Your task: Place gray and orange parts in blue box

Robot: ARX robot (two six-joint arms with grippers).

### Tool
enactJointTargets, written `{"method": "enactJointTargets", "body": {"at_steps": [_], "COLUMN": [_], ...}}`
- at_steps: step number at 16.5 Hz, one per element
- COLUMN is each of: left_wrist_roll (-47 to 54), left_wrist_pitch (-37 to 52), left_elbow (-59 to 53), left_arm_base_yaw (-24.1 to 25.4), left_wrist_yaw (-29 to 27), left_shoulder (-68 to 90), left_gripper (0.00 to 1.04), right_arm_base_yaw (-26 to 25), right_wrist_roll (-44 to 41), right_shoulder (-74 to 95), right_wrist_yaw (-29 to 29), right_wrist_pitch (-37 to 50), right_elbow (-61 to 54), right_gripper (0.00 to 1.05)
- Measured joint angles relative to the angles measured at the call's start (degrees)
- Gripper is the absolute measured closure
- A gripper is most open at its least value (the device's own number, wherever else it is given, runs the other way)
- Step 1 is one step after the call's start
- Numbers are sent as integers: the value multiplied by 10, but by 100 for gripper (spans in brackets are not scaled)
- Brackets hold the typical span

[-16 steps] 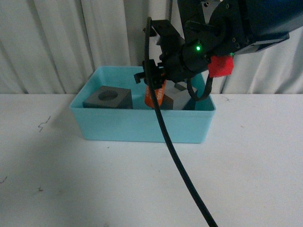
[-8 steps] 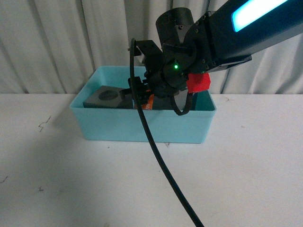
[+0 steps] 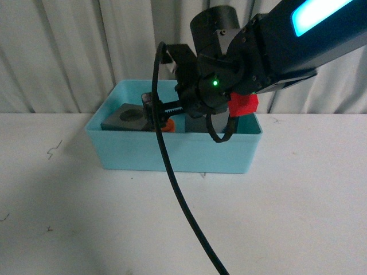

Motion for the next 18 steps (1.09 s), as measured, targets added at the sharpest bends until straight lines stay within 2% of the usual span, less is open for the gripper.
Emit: {"method": "enactJointTargets", "body": {"at_steps": [3, 4, 6, 9, 10, 11, 12, 13, 14, 15, 16, 17, 18], "left_wrist_roll": [0, 0, 0, 0, 0, 0, 0, 0, 0, 0, 0, 0, 0], "left_wrist_pitch": [0, 0, 0, 0, 0, 0, 0, 0, 0, 0, 0, 0, 0], "left_elbow": [0, 0, 0, 0, 0, 0, 0, 0, 0, 0, 0, 0, 0], "left_arm_base_yaw": [0, 0, 0, 0, 0, 0, 0, 0, 0, 0, 0, 0, 0], "left_wrist_yaw": [0, 0, 0, 0, 0, 0, 0, 0, 0, 0, 0, 1, -1], "left_shoulder": [0, 0, 0, 0, 0, 0, 0, 0, 0, 0, 0, 0, 0], "left_gripper": [7, 7, 7, 7, 7, 7, 7, 7, 7, 7, 7, 7, 7], "right_arm_base_yaw": [-29, -53, -116, -223, -237, -221, -177, -152, -157, -179, -189, -236, -258], "right_wrist_roll": [1, 1, -1, 22, 46, 90, 120, 139, 146, 114, 67, 38, 28], "right_shoulder": [-201, -294, -477, -756, -848, -951, -1024, -1063, -1064, -1102, -1145, -1157, -1187], "right_wrist_yaw": [5, 11, 50, 118, 157, 203, 240, 247, 255, 203, 173, 121, 115], "right_wrist_pitch": [115, 150, 159, 54, 8, -61, -133, -176, -138, 40, 143, 205, 185], "right_elbow": [-174, -252, -429, -704, -768, -836, -888, -920, -920, -976, -1029, -1028, -1027], "right_gripper": [6, 6, 6, 6, 6, 6, 6, 6, 7, 18, 31, 44, 55]}}
